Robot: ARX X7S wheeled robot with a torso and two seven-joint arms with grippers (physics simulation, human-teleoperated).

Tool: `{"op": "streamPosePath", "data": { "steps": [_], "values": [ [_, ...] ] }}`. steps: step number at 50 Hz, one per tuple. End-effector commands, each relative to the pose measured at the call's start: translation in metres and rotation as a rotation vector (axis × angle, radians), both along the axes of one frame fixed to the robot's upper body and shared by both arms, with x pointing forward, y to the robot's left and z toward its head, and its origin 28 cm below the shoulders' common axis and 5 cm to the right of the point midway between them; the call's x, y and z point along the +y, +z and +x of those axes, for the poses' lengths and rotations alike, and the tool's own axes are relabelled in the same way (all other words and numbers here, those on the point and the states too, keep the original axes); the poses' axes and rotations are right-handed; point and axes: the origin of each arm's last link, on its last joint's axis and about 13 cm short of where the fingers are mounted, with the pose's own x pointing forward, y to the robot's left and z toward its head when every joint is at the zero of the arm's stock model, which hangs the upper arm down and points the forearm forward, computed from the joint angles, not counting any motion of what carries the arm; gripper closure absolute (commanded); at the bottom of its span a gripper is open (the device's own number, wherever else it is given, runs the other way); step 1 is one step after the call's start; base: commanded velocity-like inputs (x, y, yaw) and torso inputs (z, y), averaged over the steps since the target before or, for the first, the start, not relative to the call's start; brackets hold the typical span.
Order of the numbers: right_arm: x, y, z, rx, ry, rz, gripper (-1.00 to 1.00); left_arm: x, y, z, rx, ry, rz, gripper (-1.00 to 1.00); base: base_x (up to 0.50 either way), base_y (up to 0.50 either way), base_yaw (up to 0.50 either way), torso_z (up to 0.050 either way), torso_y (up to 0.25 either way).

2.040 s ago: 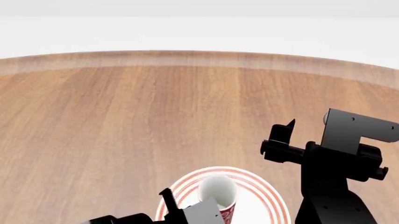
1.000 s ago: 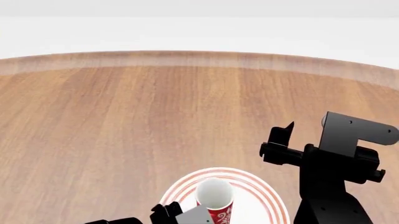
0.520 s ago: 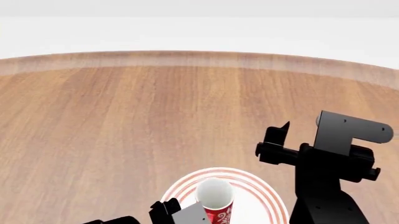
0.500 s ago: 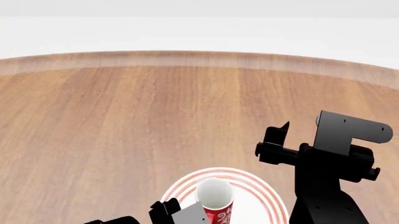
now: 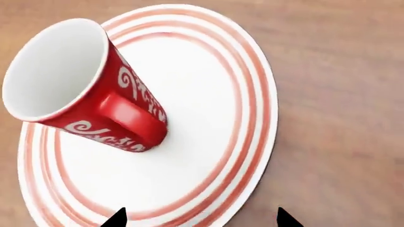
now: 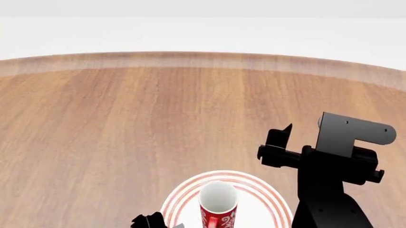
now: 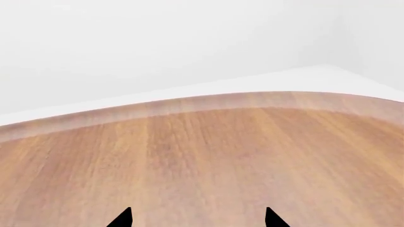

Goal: Pick up the red mug and put it on the plate

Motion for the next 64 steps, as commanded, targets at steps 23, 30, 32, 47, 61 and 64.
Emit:
{"op": "streamPosePath", "data": {
  "steps": [23, 30, 32, 47, 61, 64],
  "values": [
    [0.007, 0.017, -0.011, -0.129, 0.051, -0.044, -1.00, 0.035, 0.082, -0.038, -0.371, 0.230, -0.525, -1.00, 0.00, 0.00, 0.00, 0.000, 0.000],
    [0.015, 0.028, -0.024, -0.281, 0.066, -0.140, -1.00, 0.030, 0.097, -0.036, -0.520, 0.389, -0.671, -1.00, 0.00, 0.00, 0.00, 0.000, 0.000],
    [0.017, 0.033, -0.027, -0.332, 0.087, -0.162, -1.00, 0.029, 0.099, -0.032, -0.616, 0.484, -0.672, -1.00, 0.00, 0.00, 0.00, 0.000, 0.000],
    [0.028, 0.040, -0.044, -0.474, 0.107, -0.299, -1.00, 0.026, 0.108, -0.024, -0.803, 0.678, -0.778, -1.00, 0.00, 0.00, 0.00, 0.000, 0.000],
    [0.030, 0.041, -0.049, -0.516, 0.099, -0.326, -1.00, 0.028, 0.110, -0.012, -0.839, 0.743, -0.804, -1.00, 0.00, 0.00, 0.00, 0.000, 0.000],
    [0.031, 0.043, -0.050, -0.525, 0.099, -0.335, -1.00, 0.029, 0.110, -0.010, -0.839, 0.757, -0.797, -1.00, 0.00, 0.00, 0.00, 0.000, 0.000]
  ]
}}
